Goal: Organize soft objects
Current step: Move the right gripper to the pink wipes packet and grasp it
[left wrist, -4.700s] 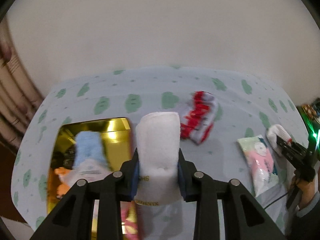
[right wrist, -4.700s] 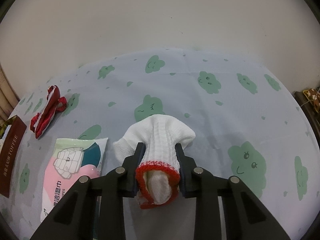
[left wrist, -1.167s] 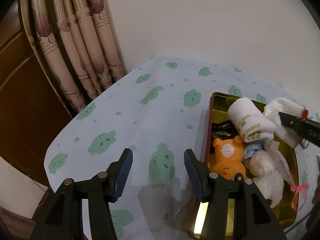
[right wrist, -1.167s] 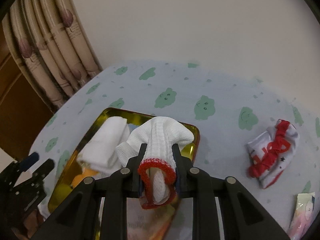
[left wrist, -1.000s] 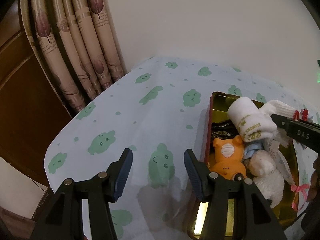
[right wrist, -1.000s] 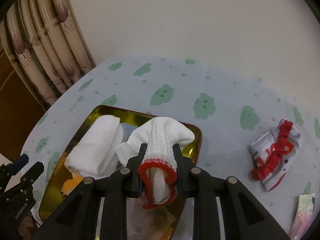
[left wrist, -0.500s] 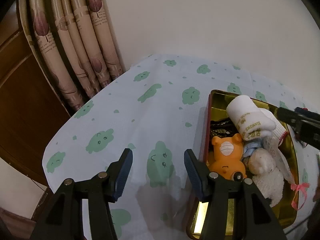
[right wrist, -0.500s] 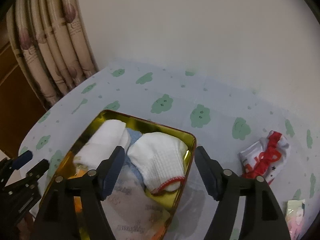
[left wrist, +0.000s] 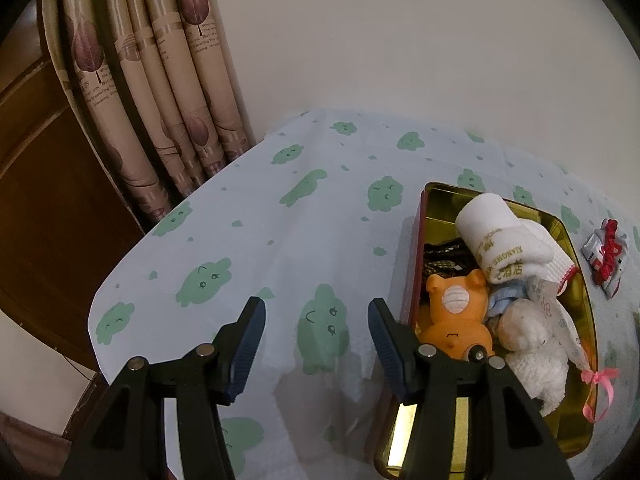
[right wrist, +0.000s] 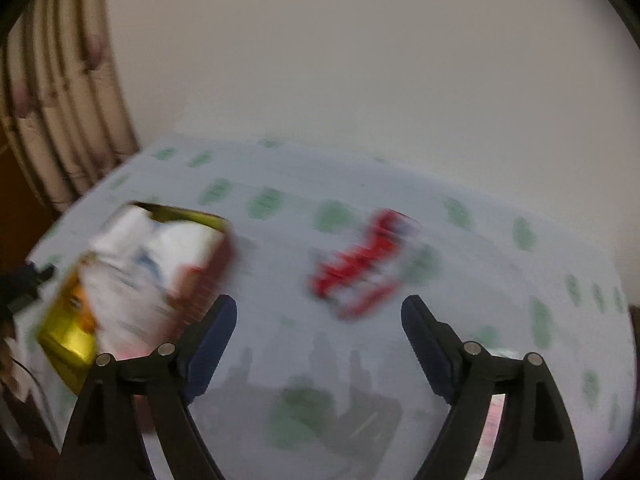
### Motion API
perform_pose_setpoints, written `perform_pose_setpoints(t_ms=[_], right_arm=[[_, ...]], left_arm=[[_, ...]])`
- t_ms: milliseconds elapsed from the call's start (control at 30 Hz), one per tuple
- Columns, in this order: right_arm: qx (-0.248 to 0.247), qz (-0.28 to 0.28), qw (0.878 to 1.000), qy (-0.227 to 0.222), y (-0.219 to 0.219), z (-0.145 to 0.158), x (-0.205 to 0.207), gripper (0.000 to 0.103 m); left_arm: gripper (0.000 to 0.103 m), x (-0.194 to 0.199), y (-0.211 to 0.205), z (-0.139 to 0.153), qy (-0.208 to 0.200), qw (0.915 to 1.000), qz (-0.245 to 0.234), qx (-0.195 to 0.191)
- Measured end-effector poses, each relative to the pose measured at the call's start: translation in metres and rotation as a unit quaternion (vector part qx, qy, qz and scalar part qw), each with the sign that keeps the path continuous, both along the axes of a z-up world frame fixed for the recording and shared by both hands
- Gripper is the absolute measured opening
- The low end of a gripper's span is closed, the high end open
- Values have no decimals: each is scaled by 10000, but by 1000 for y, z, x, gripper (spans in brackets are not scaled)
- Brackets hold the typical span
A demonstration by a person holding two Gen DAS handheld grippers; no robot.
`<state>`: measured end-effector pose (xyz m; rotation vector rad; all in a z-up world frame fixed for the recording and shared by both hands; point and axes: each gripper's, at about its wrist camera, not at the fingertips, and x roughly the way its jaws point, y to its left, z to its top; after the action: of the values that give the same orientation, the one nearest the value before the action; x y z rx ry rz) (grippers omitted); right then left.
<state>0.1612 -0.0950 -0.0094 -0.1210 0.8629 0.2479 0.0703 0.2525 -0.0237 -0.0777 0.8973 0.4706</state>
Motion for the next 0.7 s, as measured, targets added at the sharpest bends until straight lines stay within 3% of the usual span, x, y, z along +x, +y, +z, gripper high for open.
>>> perform_pose_setpoints(t_ms=[267,433,700], right_arm=[[-208,-871,9951,421,-91,-39,-8,93],[-246,-927,9929,698,-106,-63,-5,95],[-148,-937,9925,771,-108,-83,2,95]], left_arm=[[55,0,-4,1,11,9999,-50,119],[55,1,-9,1,35,9998,-102,159],[55,7,-38,20,6,9987,-421,292]])
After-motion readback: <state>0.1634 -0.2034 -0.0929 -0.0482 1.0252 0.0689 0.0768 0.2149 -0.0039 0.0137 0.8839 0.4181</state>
